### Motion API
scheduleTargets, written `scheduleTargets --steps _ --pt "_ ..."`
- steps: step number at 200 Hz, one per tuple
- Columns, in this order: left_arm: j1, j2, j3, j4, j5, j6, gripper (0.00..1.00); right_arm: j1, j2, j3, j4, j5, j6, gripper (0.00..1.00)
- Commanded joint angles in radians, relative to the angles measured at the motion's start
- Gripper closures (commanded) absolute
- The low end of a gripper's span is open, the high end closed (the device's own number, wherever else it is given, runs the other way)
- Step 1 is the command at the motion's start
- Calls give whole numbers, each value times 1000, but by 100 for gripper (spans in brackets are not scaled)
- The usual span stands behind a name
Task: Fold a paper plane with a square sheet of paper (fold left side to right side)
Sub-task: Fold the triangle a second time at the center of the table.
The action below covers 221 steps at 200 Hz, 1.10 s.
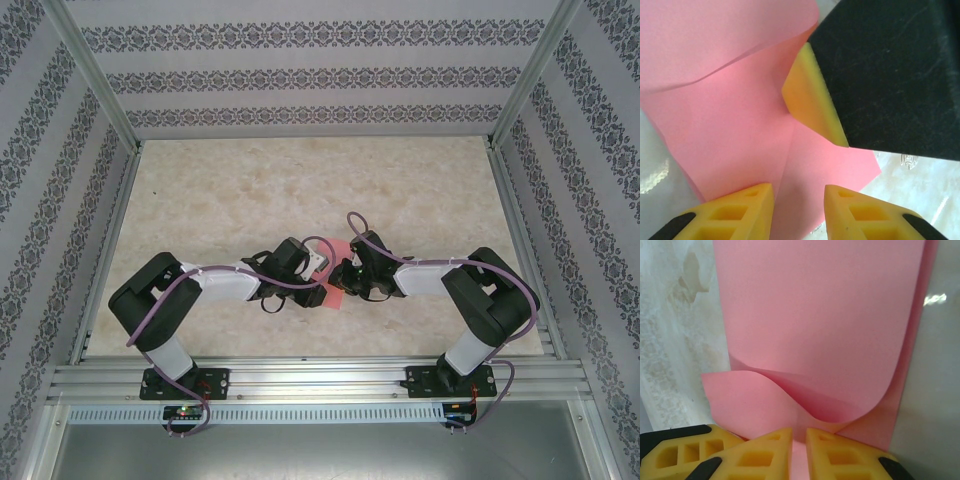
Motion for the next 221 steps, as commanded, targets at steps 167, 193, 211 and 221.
scheduleTargets --steps 167,193,211,221 --pt "-9 0 -76 39 -28 -9 70 9 -59 -12 46 -22 17 94" --pt "-11 -3 -78 39 -29 -8 70 29 -14 -2 79 -25 40 94" --pt "-11 -3 -79 41 -29 -10 70 36 7 11 84 -21 47 94" --pt "-11 -3 -79 41 -30 -10 70 37 14 17 79 -18 48 94"
